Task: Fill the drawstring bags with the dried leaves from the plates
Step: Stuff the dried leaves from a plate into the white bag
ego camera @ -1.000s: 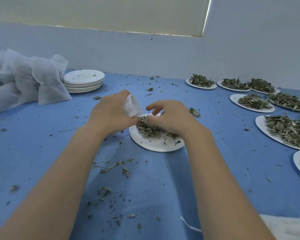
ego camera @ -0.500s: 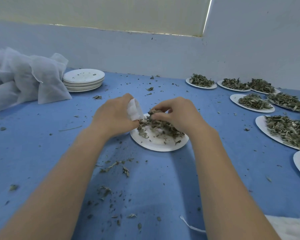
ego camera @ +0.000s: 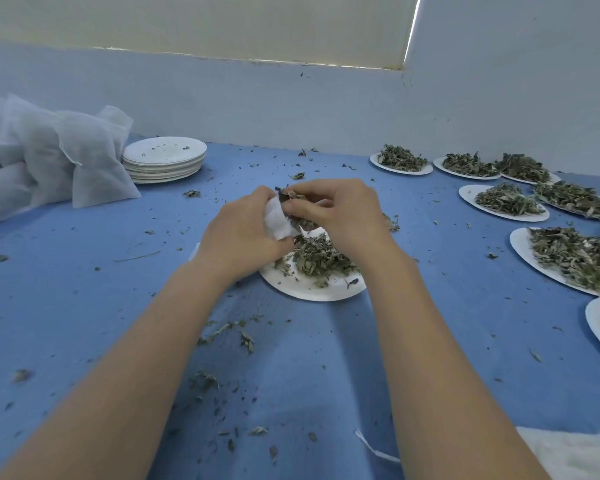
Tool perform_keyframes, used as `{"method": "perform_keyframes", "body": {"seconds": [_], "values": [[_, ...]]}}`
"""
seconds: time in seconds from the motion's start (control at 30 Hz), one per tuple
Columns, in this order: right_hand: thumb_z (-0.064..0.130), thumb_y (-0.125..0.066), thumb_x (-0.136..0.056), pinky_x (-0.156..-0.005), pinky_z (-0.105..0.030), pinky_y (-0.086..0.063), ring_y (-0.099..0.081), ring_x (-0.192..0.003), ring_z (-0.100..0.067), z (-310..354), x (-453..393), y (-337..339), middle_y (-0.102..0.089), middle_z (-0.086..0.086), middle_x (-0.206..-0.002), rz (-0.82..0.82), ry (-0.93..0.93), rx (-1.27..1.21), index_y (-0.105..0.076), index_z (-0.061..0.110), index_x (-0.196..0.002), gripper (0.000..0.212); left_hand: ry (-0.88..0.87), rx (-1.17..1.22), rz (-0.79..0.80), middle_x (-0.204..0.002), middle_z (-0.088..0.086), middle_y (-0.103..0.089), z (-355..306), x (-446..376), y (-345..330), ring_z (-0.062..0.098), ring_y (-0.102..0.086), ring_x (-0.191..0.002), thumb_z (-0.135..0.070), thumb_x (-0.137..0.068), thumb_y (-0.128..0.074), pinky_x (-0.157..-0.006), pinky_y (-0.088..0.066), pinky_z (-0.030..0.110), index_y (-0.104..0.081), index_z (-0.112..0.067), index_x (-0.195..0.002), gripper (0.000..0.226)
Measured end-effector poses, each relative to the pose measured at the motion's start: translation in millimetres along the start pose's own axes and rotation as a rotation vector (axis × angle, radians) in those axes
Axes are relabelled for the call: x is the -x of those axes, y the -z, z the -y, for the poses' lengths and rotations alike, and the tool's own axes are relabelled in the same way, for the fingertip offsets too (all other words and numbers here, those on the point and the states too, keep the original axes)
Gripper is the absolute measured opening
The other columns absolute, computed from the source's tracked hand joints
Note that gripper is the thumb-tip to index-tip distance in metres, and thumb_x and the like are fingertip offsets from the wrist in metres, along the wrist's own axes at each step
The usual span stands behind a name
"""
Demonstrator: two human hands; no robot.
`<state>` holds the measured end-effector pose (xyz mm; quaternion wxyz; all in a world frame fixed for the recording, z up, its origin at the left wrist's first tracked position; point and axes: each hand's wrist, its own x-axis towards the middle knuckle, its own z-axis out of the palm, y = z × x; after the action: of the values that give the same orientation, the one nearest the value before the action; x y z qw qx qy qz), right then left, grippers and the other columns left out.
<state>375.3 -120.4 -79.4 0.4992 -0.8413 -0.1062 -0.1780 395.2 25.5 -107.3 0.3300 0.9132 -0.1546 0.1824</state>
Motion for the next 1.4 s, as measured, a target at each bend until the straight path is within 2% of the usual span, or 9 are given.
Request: {"method": "perform_keyframes", "body": {"seconds": [0.13,0.23,0.53,0.67,0.77,0.97,1.1,1.27,1.4], "values": [[0.021,-0.077,-0.075,-0.066,-0.014,-0.051,-0.065,-0.065,-0.009,-2.1,1.3,0.1,-0.070,0.002,-0.079,-0.010,-0.026,-0.057,-0.074,0.022,-0.091,0.016,0.042,0.083,-0.055,-0.074,-0.011,-0.051,2.1,-2.2,0.3,0.014,-0.049,-0.073,-0.035,-0.066,-0.073,-0.058,-0.039,0.028,-0.051,-0.023,-0.093,0.037],[0.019,-0.076,-0.076,-0.059,-0.007,-0.046,-0.061,-0.059,-0.002,-1.9,2.3,2.5,-0.068,0.010,-0.069,-0.012,-0.029,-0.019,-0.074,0.022,-0.088,0.012,0.043,0.104,-0.065,-0.078,-0.012,-0.053,2.1,-2.2,1.5,0.012,-0.049,-0.075,-0.034,-0.064,-0.072,-0.058,-0.039,0.023,-0.050,-0.026,-0.094,0.038],[0.017,-0.066,-0.081,-0.049,-0.021,-0.032,-0.042,-0.062,-0.015,19.7,-2.8,1.9,-0.051,-0.002,-0.065,0.222,0.052,0.512,-0.071,0.009,-0.085,0.011,-0.096,-0.191,-0.031,-0.086,-0.006,-0.048,-6.4,-0.3,-3.5,0.025,-0.052,-0.082,-0.030,-0.070,-0.067,-0.064,-0.032,0.030,-0.050,-0.017,-0.109,0.044],[0.021,-0.076,-0.074,-0.069,-0.016,-0.048,-0.061,-0.080,-0.009,18.6,1.1,7.4,-0.064,0.004,-0.088,0.191,-0.029,0.285,-0.068,0.020,-0.103,0.030,-0.082,-0.198,-0.041,-0.084,-0.007,-0.045,-5.0,-0.9,-5.3,0.021,-0.047,-0.077,-0.033,-0.071,-0.067,-0.063,-0.030,0.029,-0.048,-0.015,-0.109,0.046],[0.020,-0.079,-0.071,-0.059,-0.005,-0.044,-0.062,-0.078,-0.004,16.7,2.6,9.7,-0.062,0.010,-0.092,0.184,-0.071,0.175,-0.065,0.022,-0.100,0.032,-0.052,-0.145,-0.040,-0.083,-0.010,-0.046,-4.5,-2.0,-6.4,0.019,-0.047,-0.078,-0.033,-0.070,-0.067,-0.061,-0.031,0.028,-0.048,-0.019,-0.109,0.046],[0.014,-0.078,-0.068,-0.051,-0.003,-0.039,-0.052,-0.054,0.008,19.6,3.9,14.7,-0.060,0.013,-0.066,0.154,-0.042,0.174,-0.070,0.031,-0.077,0.020,-0.016,-0.002,-0.053,-0.082,-0.010,-0.055,-3.8,-0.9,-3.6,0.017,-0.053,-0.080,-0.030,-0.067,-0.072,-0.064,-0.044,0.031,-0.053,-0.023,-0.104,0.042],[0.011,-0.072,-0.073,-0.061,-0.025,-0.057,-0.064,-0.058,-0.015,20.5,3.7,7.3,-0.071,-0.008,-0.075,0.216,-0.069,0.300,-0.072,0.022,-0.078,0.012,-0.105,-0.064,-0.033,-0.087,-0.008,-0.052,-7.6,1.5,-5.4,0.019,-0.050,-0.080,-0.026,-0.067,-0.071,-0.066,-0.037,0.028,-0.055,-0.020,-0.104,0.041],[0.013,-0.068,-0.076,-0.056,-0.018,-0.047,-0.057,-0.063,-0.009,23.5,2.5,2.2,-0.067,0.002,-0.070,0.246,-0.066,0.342,-0.076,0.021,-0.090,0.018,-0.122,-0.050,-0.019,-0.086,-0.009,-0.050,-11.3,4.0,-9.4,0.019,-0.051,-0.080,-0.028,-0.065,-0.069,-0.065,-0.036,0.029,-0.055,-0.018,-0.097,0.037],[0.017,-0.064,-0.084,-0.085,-0.030,-0.051,-0.065,-0.088,-0.021,22.9,6.8,12.0,-0.072,-0.009,-0.091,0.382,-0.077,0.219,-0.073,0.019,-0.101,0.019,-0.093,-0.006,-0.030,-0.088,-0.015,-0.049,-9.5,2.6,-5.1,0.012,-0.047,-0.079,-0.041,-0.059,-0.064,-0.068,-0.035,0.025,-0.054,-0.024,-0.105,0.051]]}}
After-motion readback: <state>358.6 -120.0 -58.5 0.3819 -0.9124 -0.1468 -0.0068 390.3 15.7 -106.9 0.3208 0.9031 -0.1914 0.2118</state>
